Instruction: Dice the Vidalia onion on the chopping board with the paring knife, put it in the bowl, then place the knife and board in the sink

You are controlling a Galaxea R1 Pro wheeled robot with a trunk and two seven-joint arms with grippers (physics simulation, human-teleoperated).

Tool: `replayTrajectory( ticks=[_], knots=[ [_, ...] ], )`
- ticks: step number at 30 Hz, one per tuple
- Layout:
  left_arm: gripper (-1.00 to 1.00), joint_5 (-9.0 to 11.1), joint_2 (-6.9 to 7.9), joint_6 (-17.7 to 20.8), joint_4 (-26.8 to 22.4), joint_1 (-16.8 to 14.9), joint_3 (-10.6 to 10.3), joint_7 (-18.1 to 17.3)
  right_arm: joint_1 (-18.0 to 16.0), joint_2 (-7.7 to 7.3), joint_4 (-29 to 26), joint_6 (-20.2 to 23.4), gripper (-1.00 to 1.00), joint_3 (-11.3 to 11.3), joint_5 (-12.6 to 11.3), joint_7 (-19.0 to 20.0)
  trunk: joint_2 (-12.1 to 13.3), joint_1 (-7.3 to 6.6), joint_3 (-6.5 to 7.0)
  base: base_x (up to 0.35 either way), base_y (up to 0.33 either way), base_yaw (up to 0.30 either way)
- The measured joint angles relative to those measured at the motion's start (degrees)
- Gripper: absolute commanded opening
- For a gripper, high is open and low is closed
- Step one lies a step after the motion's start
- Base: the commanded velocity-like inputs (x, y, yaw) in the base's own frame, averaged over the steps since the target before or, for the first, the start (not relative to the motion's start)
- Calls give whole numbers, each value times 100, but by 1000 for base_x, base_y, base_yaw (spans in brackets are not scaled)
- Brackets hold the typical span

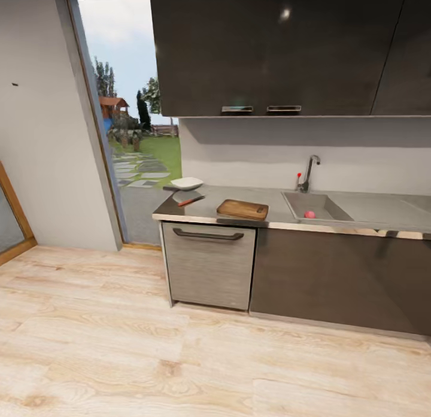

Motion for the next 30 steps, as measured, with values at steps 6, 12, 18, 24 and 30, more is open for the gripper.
replayTrajectory(
  ticks=[6, 12, 18, 24, 30],
  knots=[
    [100, 0, -2, 1, -1, 0, 0, 0, 2, -6, -1, 1, 100, 0, 0, -3, 0, 0, 22, 324, 0, -133],
    [100, 0, 0, 2, 4, 0, 0, 0, 1, -2, -1, -1, 100, 0, 0, -1, 0, 0, 60, 320, 0, -187],
    [100, 0, 0, 1, 8, 0, 0, 0, 3, -5, -1, -3, 100, 0, 0, -2, 0, 3, 102, 133, 0, -168],
    [100, -1, 0, 1, 15, 0, 0, 0, 3, -7, -1, -8, 100, 0, 0, -2, 0, 3, 145, 19, 0, -121],
    [100, 0, 0, 0, 17, 0, 1, 0, 1, -8, 1, -7, 100, 3, 0, 0, 1, 2, 162, 97, 70, -28]
  ],
)
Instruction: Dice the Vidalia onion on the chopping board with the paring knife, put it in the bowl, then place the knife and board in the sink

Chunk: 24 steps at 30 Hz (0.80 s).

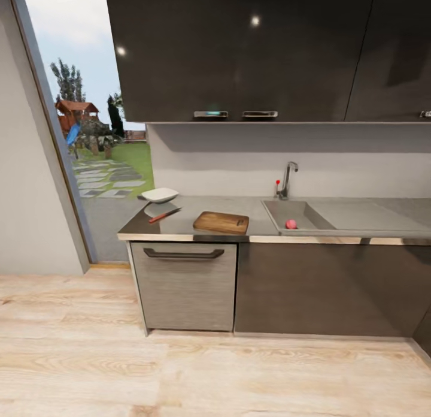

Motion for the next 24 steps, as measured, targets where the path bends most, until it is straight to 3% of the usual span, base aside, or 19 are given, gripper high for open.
replayTrajectory(
  ticks=[8, 24],
  knots=[
    [100, 0, -6, 0, 14, 0, -1, 0, -2, -31, 0, -2, 100, 9, 5, 33, 0, 0, 2, 196, 127, -2],
    [100, 0, -1, 0, 27, 0, -7, -8, -1, -29, -9, -2, 100, -36, -31, 2, 0, 2, 2, 11, 6, 0]
  ],
)
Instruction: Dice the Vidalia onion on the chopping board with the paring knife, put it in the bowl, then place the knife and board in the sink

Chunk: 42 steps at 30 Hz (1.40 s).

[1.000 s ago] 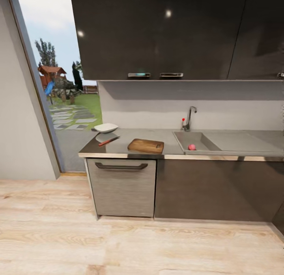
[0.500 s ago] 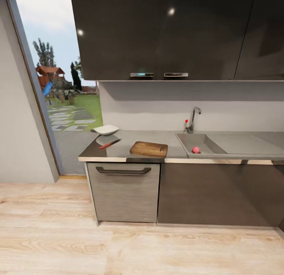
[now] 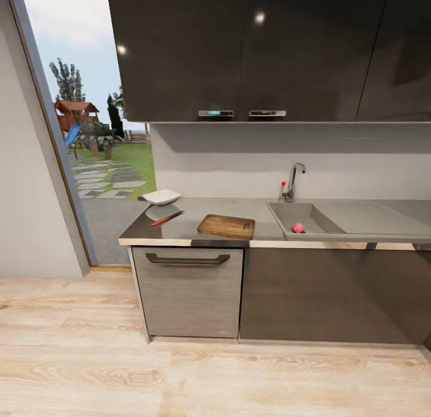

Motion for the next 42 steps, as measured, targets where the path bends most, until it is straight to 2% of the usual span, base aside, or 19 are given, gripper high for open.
replayTrajectory(
  ticks=[25, 28, 32, 34, 36, 38, 42],
  knots=[
    [100, -4, -5, 0, 4, 0, -2, 0, 2, 5, 29, -183, 100, 2, 16, -20, 0, 0, 12, 0, 0, -18],
    [100, -1, -3, 0, 7, 0, -2, 0, 0, 6, -1, -149, 100, -6, 0, -161, 0, 0, 12, 0, 0, 0],
    [100, 0, 0, 0, 9, 0, -2, 0, -19, 19, -249, -36, 100, -5, -10, -674, 0, 0, 12, 0, 0, 0],
    [100, 0, 0, 0, 9, 0, -2, 1, -70, 28, -553, 152, 100, 0, -14, -980, 0, 0, 12, 0, 0, 0],
    [100, 0, 0, 0, 9, 0, -2, 1, -96, 37, -825, 379, 100, 1, -19, -1127, 0, 0, 12, 0, 0, 0],
    [100, 0, 1, 0, 9, 0, -2, 0, -126, 64, -1391, 1027, 100, 2, -21, -1275, 0, 0, 12, 0, 0, 0],
    [100, 0, 1, 0, 9, 0, -2, 0, -148, 81, -2117, 1839, 100, 7, -23, -1347, 0, 0, 12, 0, 0, 0]
  ],
)
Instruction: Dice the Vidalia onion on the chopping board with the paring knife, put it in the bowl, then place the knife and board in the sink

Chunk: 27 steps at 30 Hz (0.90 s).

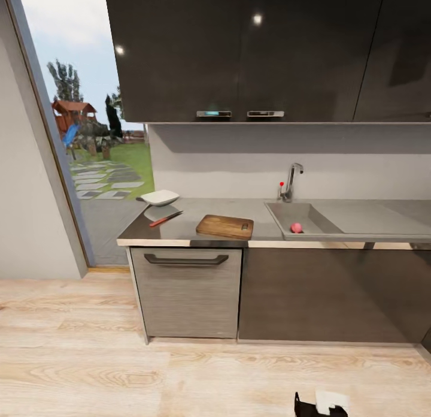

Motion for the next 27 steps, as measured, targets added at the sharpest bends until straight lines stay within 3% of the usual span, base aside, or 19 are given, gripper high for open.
replayTrajectory(
  ticks=[6, 14, 17, 21, 23, 27],
  knots=[
    [100, 0, 0, 0, 2, 0, 0, 0, -207, 7, -867, 691, 100, 3, 12, -83, 0, 0, 0, 0, 0, 0],
    [100, 0, 0, 0, 4, 0, 0, 0, -937, 16, -1101, 1727, 100, 7, 17, -203, 0, 0, 0, 0, 0, 0],
    [100, 0, 0, 0, 4, 0, 0, 0, -1212, 56, -1153, 1916, 100, 13, 21, -230, 0, 0, 0, 0, 0, 0],
    [100, 0, 0, 0, 7, 0, 0, 0, -1569, 207, -1358, 2189, 100, 20, 43, -399, 0, 0, 0, 0, 0, 0],
    [100, 0, 0, 0, 7, 0, 0, 0, -1572, 208, -1360, 2193, 100, 19, 41, -401, 0, 0, 0, 0, 0, 0],
    [100, 0, 0, 1, 9, 0, 0, 0, -2028, 574, -2418, 3385, 100, 123, 49, -660, 0, 0, 1, 0, 0, 0]
  ],
)
